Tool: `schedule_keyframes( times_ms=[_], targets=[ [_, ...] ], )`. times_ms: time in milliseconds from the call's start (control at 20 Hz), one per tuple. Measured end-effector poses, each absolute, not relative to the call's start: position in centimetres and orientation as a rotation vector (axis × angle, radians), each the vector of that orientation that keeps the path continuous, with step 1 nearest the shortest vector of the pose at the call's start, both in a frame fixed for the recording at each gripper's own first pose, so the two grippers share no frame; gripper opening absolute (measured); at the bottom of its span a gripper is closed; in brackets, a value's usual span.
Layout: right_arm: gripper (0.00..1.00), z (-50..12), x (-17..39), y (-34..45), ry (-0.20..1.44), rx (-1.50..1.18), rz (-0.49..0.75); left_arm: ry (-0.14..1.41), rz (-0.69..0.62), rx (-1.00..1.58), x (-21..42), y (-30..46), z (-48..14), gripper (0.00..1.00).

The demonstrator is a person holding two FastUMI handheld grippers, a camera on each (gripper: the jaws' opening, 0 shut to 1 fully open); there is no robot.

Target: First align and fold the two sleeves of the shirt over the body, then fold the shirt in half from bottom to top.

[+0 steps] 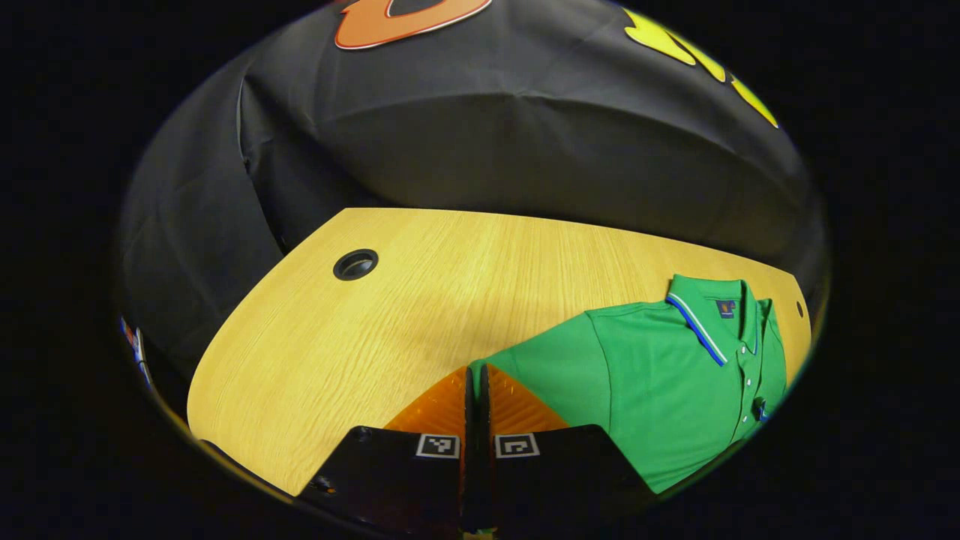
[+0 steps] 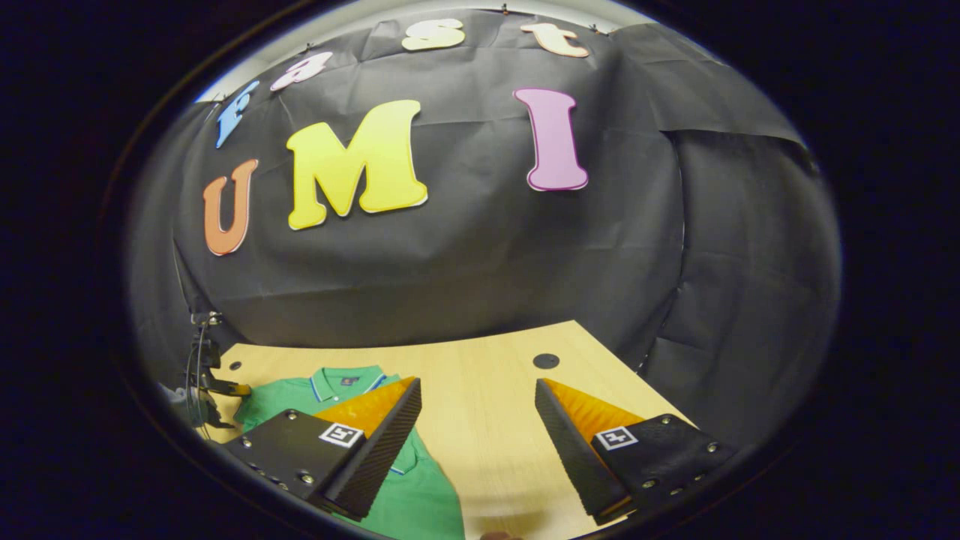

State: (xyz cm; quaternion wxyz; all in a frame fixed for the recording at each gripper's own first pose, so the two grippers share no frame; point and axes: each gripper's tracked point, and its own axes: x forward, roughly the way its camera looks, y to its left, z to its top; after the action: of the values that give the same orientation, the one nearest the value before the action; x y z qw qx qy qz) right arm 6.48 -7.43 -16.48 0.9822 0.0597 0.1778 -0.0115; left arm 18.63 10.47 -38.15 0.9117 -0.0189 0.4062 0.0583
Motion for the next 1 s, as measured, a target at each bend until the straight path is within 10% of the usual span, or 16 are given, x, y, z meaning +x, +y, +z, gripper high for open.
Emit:
schedule_keyframes(
  times_ms=[1000],
  targets=[
    [0.96,-15.8,5.5,-4.9,0.346,0.106,0.001,0.655,-0.184,0.126,16.4,-2.3,-30.6,0.03]
  ],
)
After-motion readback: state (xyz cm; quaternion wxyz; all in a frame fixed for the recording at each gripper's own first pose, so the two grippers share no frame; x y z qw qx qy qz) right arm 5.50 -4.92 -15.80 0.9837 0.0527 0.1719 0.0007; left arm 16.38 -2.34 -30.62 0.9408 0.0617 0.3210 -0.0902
